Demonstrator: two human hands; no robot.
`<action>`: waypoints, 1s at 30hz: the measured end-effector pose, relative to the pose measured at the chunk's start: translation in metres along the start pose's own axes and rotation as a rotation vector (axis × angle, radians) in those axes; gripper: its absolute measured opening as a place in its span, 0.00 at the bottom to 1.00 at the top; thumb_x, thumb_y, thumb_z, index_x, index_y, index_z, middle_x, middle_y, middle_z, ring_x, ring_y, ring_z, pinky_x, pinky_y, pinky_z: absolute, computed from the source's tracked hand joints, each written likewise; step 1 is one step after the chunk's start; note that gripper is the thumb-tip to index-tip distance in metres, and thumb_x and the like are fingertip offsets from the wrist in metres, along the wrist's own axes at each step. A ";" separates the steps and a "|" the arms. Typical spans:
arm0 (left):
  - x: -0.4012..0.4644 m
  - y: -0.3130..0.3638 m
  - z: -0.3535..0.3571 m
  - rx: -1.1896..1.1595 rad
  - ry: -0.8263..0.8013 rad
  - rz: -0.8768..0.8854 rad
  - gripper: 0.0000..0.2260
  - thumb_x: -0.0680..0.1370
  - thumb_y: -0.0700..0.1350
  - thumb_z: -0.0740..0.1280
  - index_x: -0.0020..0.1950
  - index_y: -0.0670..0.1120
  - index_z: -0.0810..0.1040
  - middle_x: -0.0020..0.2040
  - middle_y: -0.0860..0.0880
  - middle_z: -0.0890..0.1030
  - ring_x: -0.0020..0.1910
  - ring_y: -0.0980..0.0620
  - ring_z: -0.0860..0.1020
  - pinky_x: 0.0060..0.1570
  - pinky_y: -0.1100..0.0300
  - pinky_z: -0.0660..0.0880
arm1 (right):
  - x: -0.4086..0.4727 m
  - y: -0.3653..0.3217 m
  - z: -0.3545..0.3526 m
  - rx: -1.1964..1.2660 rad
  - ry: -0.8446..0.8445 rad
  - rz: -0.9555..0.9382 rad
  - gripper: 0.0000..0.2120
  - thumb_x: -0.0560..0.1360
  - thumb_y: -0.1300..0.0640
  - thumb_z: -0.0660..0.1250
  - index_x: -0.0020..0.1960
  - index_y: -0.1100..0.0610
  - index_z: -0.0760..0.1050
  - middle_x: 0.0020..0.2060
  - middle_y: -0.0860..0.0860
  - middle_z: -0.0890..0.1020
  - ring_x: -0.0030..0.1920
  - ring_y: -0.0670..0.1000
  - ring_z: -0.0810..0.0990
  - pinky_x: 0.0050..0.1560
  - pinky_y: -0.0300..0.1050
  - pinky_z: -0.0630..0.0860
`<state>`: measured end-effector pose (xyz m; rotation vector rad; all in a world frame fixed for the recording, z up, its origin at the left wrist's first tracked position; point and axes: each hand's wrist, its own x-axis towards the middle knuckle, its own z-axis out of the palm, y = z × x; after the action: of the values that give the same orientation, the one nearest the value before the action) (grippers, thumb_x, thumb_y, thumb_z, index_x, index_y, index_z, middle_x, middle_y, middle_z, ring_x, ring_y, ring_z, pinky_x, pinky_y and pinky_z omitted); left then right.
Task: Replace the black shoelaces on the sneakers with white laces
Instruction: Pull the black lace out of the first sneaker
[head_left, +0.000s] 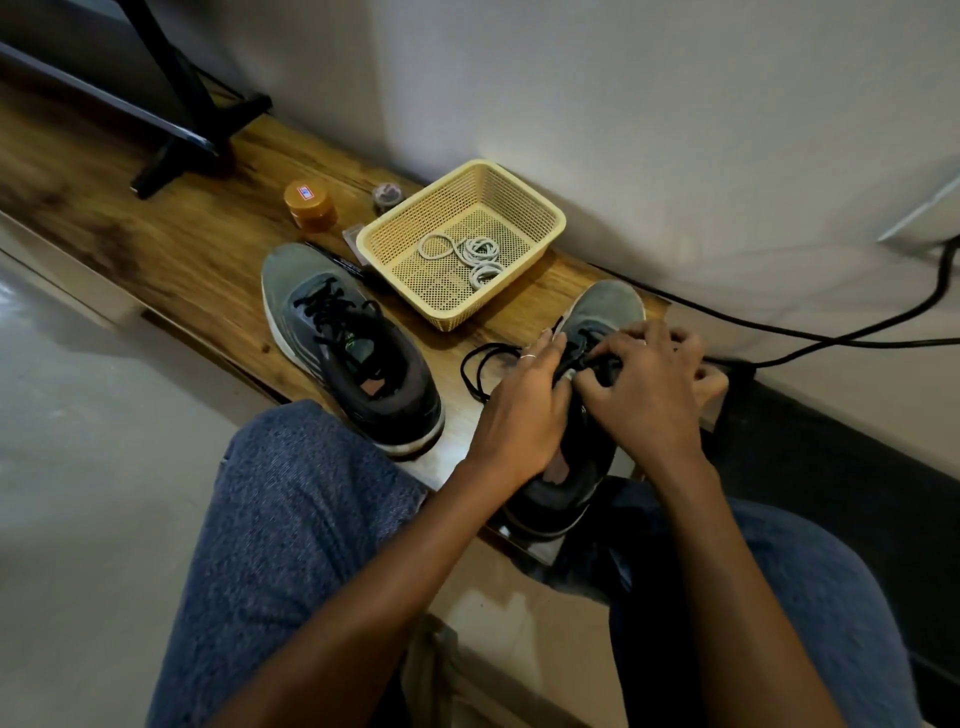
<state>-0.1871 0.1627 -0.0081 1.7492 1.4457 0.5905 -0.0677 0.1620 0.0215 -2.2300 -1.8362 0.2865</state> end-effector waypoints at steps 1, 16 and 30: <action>0.000 0.001 -0.001 0.034 0.050 -0.003 0.21 0.83 0.43 0.58 0.76 0.45 0.63 0.77 0.49 0.62 0.75 0.50 0.61 0.70 0.57 0.62 | 0.000 0.000 0.000 0.001 -0.019 0.000 0.13 0.73 0.46 0.65 0.55 0.50 0.80 0.65 0.51 0.70 0.67 0.58 0.59 0.62 0.57 0.58; -0.004 0.004 0.000 0.075 0.172 -0.003 0.17 0.82 0.43 0.61 0.71 0.48 0.71 0.59 0.43 0.81 0.57 0.45 0.78 0.54 0.48 0.76 | 0.000 -0.003 0.013 0.069 0.072 0.048 0.08 0.76 0.50 0.65 0.50 0.51 0.81 0.66 0.50 0.70 0.68 0.57 0.58 0.61 0.57 0.56; -0.005 0.003 -0.001 0.061 0.191 -0.037 0.16 0.81 0.43 0.61 0.69 0.49 0.73 0.56 0.44 0.82 0.54 0.45 0.79 0.51 0.49 0.77 | 0.001 0.007 -0.015 0.146 0.169 0.156 0.12 0.72 0.55 0.68 0.55 0.49 0.77 0.66 0.53 0.66 0.68 0.59 0.60 0.62 0.59 0.58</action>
<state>-0.1877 0.1582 -0.0044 1.7472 1.6386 0.7162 -0.0566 0.1611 0.0333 -2.2252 -1.5110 0.2427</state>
